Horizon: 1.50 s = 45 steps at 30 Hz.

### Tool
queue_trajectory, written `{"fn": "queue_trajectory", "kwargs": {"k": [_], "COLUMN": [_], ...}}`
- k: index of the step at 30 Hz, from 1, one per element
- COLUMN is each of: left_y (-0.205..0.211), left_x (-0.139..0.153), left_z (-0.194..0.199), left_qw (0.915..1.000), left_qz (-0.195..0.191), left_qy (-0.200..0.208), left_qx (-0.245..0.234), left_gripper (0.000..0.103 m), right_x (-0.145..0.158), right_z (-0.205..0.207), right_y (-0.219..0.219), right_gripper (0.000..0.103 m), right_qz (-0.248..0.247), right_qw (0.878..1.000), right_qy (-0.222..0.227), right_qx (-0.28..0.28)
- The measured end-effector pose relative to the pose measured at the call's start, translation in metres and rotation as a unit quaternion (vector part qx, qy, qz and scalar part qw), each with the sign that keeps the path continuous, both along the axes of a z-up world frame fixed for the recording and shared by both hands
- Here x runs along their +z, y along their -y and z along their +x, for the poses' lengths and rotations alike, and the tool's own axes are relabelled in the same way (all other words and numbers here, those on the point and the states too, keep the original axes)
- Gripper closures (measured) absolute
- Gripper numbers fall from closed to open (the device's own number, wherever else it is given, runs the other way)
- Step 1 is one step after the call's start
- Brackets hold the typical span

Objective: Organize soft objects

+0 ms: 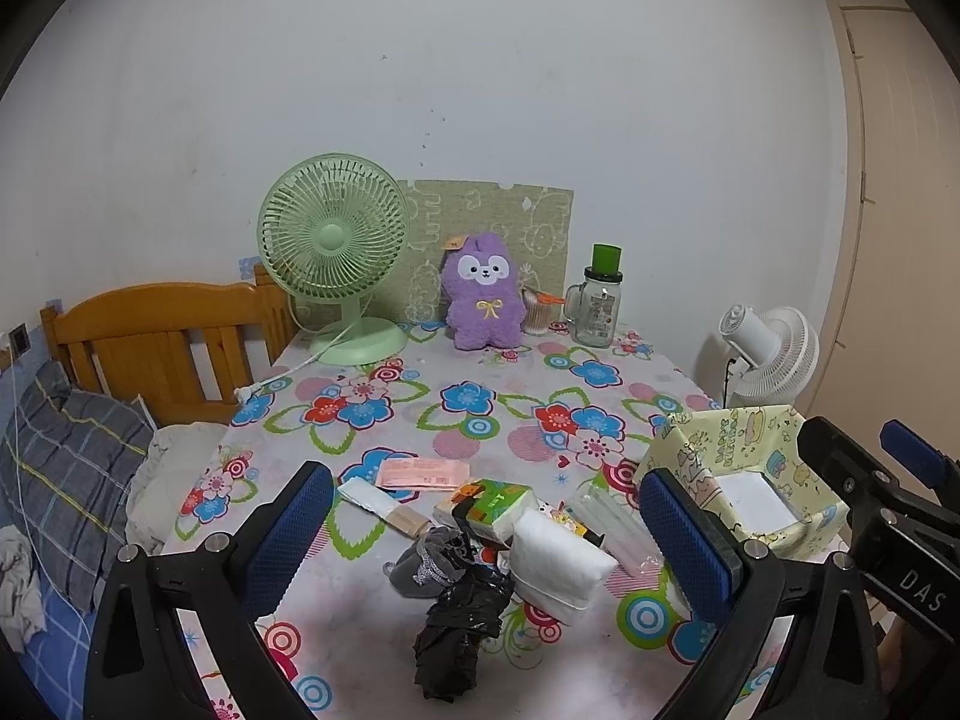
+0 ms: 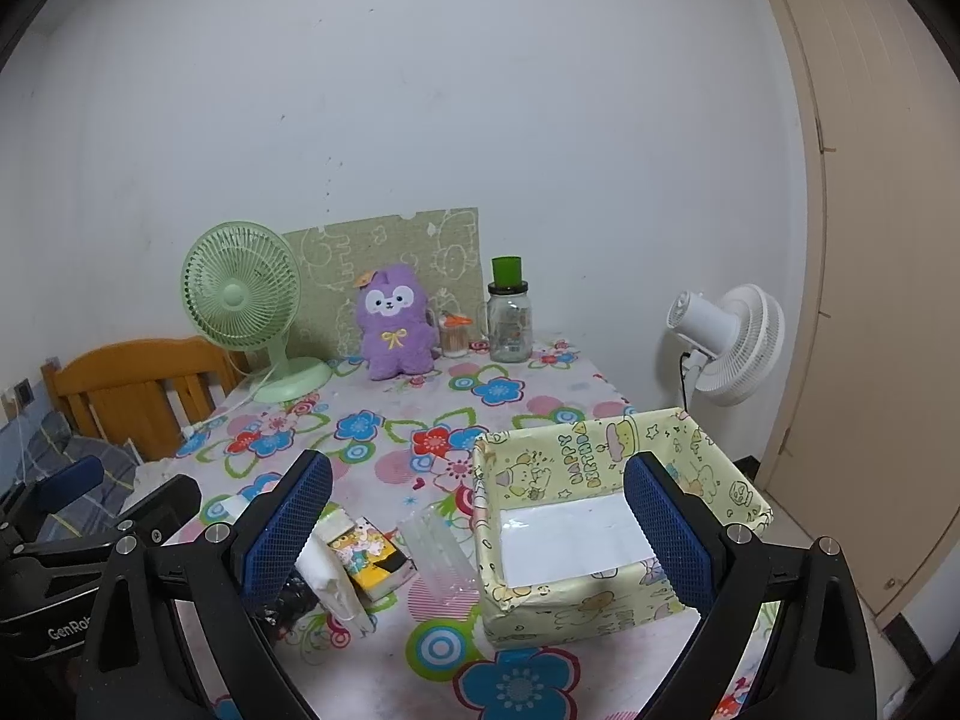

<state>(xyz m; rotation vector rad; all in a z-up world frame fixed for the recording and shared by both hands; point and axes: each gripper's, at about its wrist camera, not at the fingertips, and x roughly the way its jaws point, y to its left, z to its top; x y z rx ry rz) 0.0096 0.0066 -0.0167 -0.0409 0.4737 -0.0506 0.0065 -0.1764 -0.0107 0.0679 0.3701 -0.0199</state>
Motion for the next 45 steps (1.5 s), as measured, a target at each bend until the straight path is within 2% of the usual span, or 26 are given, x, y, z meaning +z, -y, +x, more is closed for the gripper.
{"fn": "queue_trajectory", "kwargs": {"k": [26, 32, 45], "left_y": [-0.008, -0.010, -0.016], "left_x": [-0.008, -0.009, -0.019], "left_z": [0.005, 0.005, 0.004], "left_qw": [1.0000, 1.0000, 0.9997], "left_qz": [-0.005, -0.006, 0.008], "left_qy": [-0.007, -0.007, -0.021], "left_qx": [0.001, 0.002, 0.010], "left_gripper": [0.000, 0.000, 0.000], "right_x": [-0.004, -0.004, -0.012], "right_z": [0.004, 0.004, 0.004], "right_y": [-0.006, -0.005, -0.016], "right_gripper": [0.004, 0.004, 0.007], "right_qz": [-0.006, 0.005, 0.000], "right_qw": [1.000, 1.000, 1.000], "right_qy": [-0.002, -0.003, -0.005], "right_qx": [0.004, 0.008, 0.030]}}
